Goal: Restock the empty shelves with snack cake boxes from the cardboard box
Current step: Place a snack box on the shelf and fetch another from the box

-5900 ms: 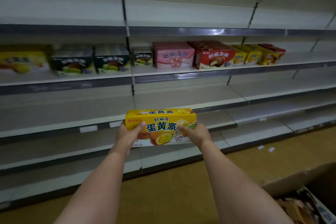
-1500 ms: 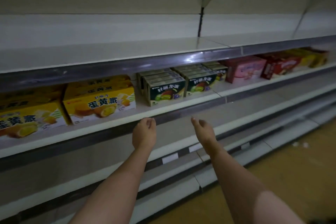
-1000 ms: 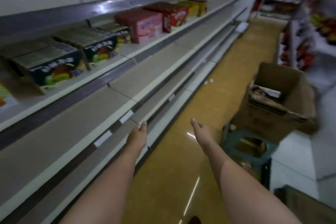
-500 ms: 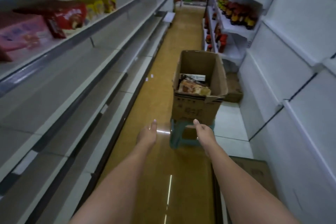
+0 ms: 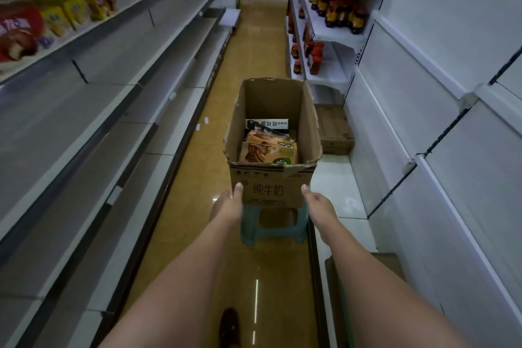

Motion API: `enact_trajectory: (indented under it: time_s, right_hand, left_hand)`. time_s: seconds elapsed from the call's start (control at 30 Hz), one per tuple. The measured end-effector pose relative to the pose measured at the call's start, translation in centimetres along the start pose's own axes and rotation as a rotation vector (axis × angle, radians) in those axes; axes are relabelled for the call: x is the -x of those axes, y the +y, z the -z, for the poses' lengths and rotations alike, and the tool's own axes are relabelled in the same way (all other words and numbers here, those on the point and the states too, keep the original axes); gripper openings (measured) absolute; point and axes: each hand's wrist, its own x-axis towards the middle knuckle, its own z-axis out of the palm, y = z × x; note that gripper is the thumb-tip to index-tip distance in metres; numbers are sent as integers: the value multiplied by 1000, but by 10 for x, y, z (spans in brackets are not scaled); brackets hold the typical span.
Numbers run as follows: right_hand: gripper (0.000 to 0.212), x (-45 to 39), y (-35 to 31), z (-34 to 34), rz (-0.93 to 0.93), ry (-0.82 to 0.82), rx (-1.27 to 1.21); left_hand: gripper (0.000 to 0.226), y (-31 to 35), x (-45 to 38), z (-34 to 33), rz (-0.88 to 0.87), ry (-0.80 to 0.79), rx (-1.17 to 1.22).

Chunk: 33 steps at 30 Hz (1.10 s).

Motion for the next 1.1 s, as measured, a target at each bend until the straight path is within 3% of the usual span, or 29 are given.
enact_trajectory:
  time_s: [0.17, 0.33, 0.53, 0.67, 1.1]
  right_hand:
    - [54, -52, -37, 0, 16, 23, -21]
    - [61, -109, -75, -6, -13, 49, -19]
    - [54, -171, -113, -27, -75, 41, -33]
    - [50, -209, -123, -39, -120, -13, -30]
    - [65, -351, -111, -57, -230, -112, 79]
  left_hand:
    - [57, 37, -55, -7, -26, -39, -7]
    - [73, 71, -129, -7, -30, -39, -39]
    - [71, 103, -193, -1, -49, -42, -52]
    - [65, 107, -229, -10, -23, -71, -72]
    - [67, 114, -319, -57, 171, -83, -35]
